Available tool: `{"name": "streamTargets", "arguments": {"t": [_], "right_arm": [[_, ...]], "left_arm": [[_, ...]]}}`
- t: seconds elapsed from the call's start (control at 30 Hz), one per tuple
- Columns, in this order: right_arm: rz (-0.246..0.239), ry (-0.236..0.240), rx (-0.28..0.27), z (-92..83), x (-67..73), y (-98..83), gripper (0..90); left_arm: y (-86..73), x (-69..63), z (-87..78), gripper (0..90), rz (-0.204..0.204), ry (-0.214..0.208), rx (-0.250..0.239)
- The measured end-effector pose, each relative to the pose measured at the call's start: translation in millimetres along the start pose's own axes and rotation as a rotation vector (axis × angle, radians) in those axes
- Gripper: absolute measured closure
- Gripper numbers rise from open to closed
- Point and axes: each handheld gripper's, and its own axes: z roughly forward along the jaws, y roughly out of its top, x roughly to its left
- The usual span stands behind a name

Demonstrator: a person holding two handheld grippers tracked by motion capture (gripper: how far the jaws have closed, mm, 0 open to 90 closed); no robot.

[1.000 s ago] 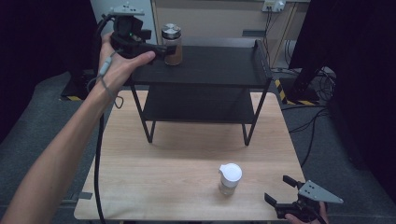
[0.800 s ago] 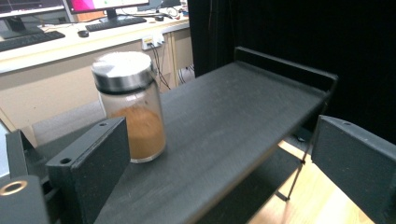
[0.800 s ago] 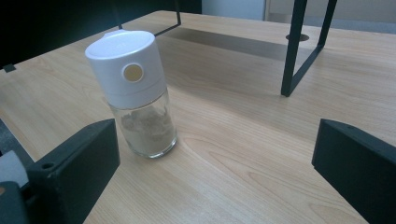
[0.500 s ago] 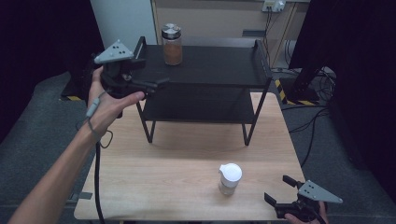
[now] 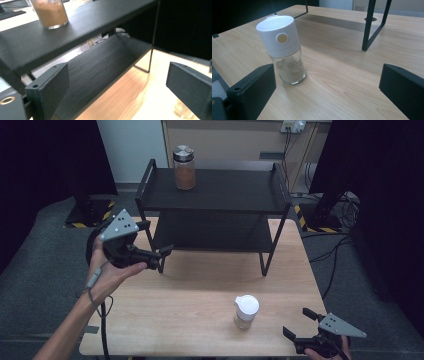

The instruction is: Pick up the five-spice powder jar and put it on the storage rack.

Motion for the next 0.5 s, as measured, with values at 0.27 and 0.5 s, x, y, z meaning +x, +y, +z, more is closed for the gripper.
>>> {"name": "streamTargets", "arguments": {"t": [0.27,0.5], "right_arm": [[0.001,-0.003,0.001,0.1,0.2,0.1,1.3],[0.0,-0.003,0.001,-0.1,0.6,0.2,1.3]], "left_arm": [[-34.6,-14.1,-1.7,4.6,0.004,0.003,0.039],[-62.8,-23.1,1.3,4.3,0.011,0.003,0.075]]}}
